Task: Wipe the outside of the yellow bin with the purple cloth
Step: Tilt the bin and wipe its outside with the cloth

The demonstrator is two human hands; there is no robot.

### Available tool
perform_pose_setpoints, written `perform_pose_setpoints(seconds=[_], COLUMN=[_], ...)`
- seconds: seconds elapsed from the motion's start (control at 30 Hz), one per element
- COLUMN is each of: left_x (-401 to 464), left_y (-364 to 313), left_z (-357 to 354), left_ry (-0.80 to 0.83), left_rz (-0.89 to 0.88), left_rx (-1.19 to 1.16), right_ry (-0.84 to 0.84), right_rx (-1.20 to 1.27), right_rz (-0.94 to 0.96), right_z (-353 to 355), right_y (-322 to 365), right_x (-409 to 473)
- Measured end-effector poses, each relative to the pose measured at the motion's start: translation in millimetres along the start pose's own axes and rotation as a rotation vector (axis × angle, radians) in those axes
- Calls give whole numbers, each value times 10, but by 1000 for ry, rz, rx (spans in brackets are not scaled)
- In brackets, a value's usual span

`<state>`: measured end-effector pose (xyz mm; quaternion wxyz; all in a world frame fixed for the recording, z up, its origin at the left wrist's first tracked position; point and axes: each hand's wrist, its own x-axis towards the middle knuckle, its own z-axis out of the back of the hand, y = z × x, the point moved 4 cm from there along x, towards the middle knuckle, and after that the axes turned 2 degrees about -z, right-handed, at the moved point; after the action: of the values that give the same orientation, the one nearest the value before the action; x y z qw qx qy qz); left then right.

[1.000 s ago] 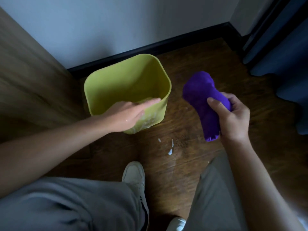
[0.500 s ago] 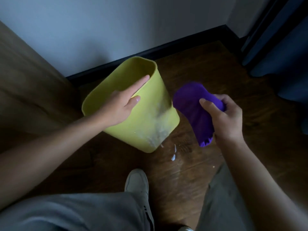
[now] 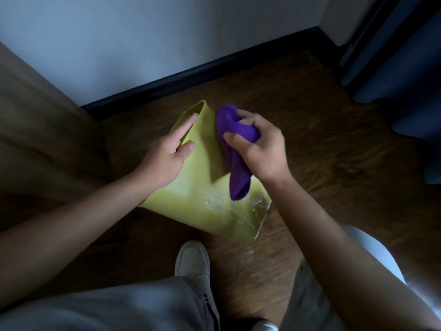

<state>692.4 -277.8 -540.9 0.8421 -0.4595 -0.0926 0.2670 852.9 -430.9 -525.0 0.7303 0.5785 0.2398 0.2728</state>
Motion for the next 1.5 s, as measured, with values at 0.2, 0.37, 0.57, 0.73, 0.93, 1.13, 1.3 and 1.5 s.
perform_pose_setpoints(seconds=[0.2, 0.37, 0.57, 0.73, 0.93, 1.13, 1.3, 1.5], left_x=[-7, -121, -125, -128, -125, -227, -278, -247], left_y=[73, -34, -2, 71, 88, 66, 96, 19], left_z=[20, 65, 25, 39, 6, 37, 35, -11], left_ry=[-54, -104, -101, -102, -144, -192, -186, -171], left_rz=[9, -7, -12, 6, -27, 20, 60, 86], left_rx=[25, 107, 111, 78, 56, 97, 64, 23], right_ry=[54, -8, 88, 175, 80, 97, 115, 66], right_rx=[-190, -396, -424, -371, -322, -522, -528, -636], right_rz=[181, 243, 112, 142, 293, 19, -116, -333], right_z=[-421, -525, -621, -624, -744, -491, -190, 239], right_y=[87, -6, -224, -78, -87, -594, -915, -1219], right_x=[-32, 85, 28, 190, 149, 72, 136, 124])
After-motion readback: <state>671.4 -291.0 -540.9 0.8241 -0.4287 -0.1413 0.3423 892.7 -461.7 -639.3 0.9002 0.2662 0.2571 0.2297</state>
